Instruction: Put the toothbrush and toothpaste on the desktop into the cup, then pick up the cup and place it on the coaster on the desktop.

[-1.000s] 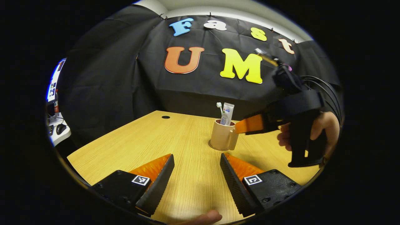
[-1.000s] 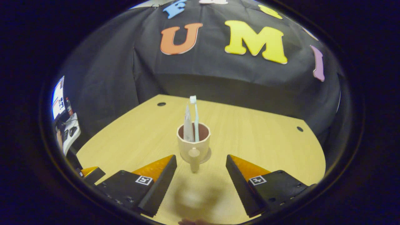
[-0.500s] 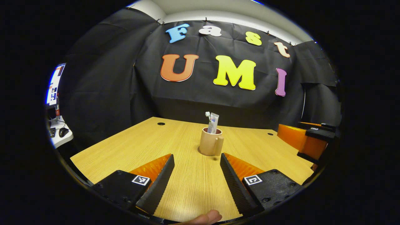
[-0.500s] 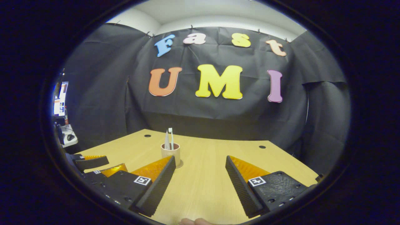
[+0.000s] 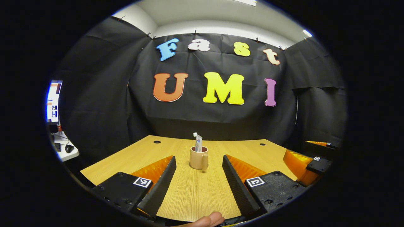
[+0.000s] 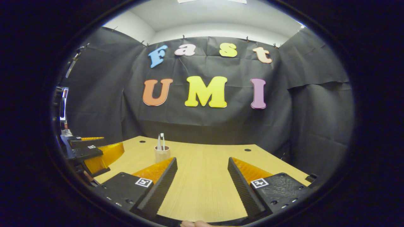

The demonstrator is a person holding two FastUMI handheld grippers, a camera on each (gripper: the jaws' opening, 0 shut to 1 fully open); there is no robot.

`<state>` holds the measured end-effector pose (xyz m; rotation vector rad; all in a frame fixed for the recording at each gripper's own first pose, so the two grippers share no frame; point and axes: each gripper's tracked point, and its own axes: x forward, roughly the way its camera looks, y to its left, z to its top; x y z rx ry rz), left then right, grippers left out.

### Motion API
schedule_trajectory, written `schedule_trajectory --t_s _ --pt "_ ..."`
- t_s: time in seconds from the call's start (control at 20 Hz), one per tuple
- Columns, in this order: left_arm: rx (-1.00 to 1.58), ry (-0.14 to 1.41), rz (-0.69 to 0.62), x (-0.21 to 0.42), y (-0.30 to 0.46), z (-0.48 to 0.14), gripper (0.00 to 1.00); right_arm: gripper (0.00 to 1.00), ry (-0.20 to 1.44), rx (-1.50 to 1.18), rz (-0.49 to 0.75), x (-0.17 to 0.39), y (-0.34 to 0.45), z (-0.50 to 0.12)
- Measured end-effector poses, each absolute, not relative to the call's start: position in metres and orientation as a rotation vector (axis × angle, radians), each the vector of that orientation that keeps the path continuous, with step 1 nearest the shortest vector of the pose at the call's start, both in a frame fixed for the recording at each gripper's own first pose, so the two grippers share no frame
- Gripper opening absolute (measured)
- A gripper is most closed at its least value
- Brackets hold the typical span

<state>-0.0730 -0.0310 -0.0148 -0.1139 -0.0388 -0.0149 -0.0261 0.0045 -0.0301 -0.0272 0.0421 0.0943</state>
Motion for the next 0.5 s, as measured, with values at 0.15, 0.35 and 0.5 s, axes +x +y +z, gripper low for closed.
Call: schedule_trajectory --t_s 0.15,0.35,0.5 --pt "-0.098 -0.066 -0.026 -0.0772 -0.0351 -0.0053 0.93 0.96 0.036 -0.020 0.089 -0.0264 0.0011 -0.0261" --pt "-0.094 -0.061 -0.041 -0.0761 -0.0364 -0.0071 0.93 0.96 0.066 0.001 0.088 -0.0228 0.0015 -0.0321" --pt "-0.101 -0.050 -0.039 -0.0761 -0.0322 -0.0117 0.93 0.96 0.077 0.004 0.094 -0.0256 0.0048 -0.0308"
